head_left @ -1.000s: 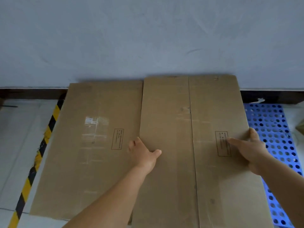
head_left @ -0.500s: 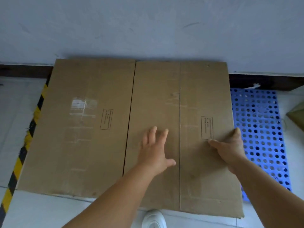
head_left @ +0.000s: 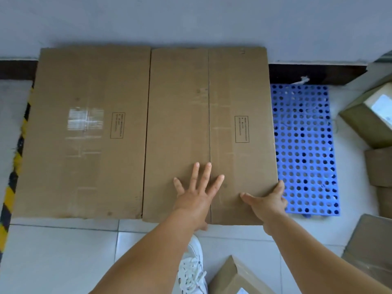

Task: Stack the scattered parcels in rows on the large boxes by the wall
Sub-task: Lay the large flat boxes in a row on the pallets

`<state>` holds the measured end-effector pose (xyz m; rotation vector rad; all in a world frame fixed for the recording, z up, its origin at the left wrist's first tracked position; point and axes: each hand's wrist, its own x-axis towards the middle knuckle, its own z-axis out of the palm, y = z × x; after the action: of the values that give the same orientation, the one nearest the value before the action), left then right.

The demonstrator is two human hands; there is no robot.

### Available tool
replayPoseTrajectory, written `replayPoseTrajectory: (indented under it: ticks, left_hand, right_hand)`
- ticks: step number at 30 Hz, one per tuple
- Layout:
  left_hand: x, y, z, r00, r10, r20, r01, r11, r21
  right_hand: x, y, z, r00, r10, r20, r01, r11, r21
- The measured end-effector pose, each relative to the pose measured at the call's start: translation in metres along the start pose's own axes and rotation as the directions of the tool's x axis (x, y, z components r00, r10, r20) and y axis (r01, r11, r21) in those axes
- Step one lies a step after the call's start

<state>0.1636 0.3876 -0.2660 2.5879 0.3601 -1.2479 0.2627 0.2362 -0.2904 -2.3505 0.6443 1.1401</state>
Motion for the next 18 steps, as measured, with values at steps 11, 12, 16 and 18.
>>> replayPoseTrajectory:
  ticks: [11, 12, 16, 18]
  left_hand:
    - [0.002, 0.001, 0.002, 0.999, -0.041, -0.021, 0.042, 0.999, 0.033]
    - [0.001, 0.002, -0.001, 0.999, -0.044, -0.018, 0.044, 0.999, 0.027]
    - [-0.010, 0.012, -0.018, 0.992, -0.092, -0.090, 0.082, 0.990, -0.110]
    - [-0.023, 0.023, -0.030, 0.972, -0.133, -0.192, 0.095, 0.977, -0.192]
  right_hand:
    - [0.003, 0.003, -0.005, 0.998, -0.061, 0.022, 0.059, 0.995, 0.077]
    - [0.002, 0.004, -0.007, 0.996, -0.078, 0.030, 0.076, 0.994, 0.076]
    - [-0.016, 0.009, -0.022, 0.982, -0.186, 0.021, 0.186, 0.983, -0.002]
    - [-0.033, 0.015, -0.036, 0.962, -0.273, 0.004, 0.273, 0.959, -0.076]
